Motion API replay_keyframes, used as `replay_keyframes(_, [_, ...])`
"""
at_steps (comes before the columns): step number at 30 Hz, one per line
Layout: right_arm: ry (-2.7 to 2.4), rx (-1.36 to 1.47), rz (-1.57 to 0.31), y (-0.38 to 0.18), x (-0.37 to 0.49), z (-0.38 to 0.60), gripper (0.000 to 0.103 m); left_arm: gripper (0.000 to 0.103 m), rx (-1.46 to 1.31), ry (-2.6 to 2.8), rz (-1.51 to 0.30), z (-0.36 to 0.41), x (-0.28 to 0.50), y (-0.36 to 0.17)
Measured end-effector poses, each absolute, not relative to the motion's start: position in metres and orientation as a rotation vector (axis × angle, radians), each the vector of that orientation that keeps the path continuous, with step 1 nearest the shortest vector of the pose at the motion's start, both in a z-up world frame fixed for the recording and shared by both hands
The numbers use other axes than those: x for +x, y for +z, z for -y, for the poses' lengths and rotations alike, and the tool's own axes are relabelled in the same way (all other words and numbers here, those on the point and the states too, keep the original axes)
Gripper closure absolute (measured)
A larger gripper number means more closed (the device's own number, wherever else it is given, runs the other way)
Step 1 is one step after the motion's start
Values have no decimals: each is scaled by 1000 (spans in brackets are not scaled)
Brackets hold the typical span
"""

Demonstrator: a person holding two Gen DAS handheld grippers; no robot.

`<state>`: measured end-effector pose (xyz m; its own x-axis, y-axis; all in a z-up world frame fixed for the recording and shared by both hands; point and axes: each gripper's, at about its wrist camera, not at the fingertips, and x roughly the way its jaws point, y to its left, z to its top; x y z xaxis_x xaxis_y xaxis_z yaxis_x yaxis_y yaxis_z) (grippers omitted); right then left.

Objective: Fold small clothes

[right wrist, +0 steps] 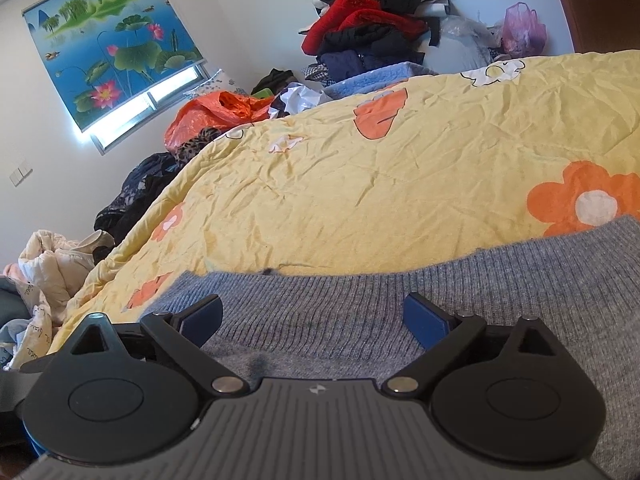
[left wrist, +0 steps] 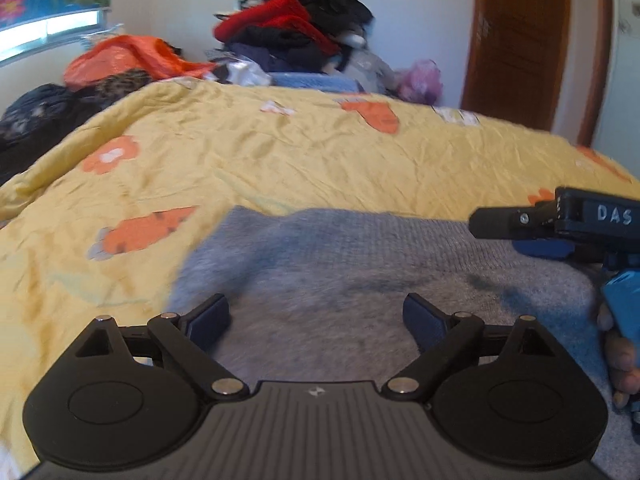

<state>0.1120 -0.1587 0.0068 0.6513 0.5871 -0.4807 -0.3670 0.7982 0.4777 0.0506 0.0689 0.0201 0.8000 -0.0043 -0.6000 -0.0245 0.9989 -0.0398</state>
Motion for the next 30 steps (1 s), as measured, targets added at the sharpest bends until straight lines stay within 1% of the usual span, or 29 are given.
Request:
replay_keyframes(6, [561, 375, -665, 7, 112, 162, 6, 8, -282, 102, -572, -122, -32, 35])
replay_keyframes(9, [567, 386, -666, 6, 112, 163, 6, 8, -428, 118, -574, -148, -71, 28])
replay_keyframes(13, [569, 393, -666, 6, 112, 164, 5, 8, -646, 109, -595, -171, -102, 15])
replay_keyframes(18, [567, 385, -666, 7, 112, 162, 5, 8, -799, 52, -587, -180, -105, 8])
replay_keyframes(23, [567, 391, -665, 6, 112, 162, 5, 8, -1064, -61, -607, -187, -98, -3])
replay_keyframes(28, [569, 400, -665, 6, 112, 163, 5, 9, -1081, -67, -622, -184, -94, -4])
replay_keyframes(29, [570, 402, -665, 6, 112, 163, 5, 10, -1064, -44, -630, -183, -93, -4])
replay_keyframes(30, [570, 403, -665, 6, 112, 163, 5, 18, -1042, -19, -636, -181, -91, -3])
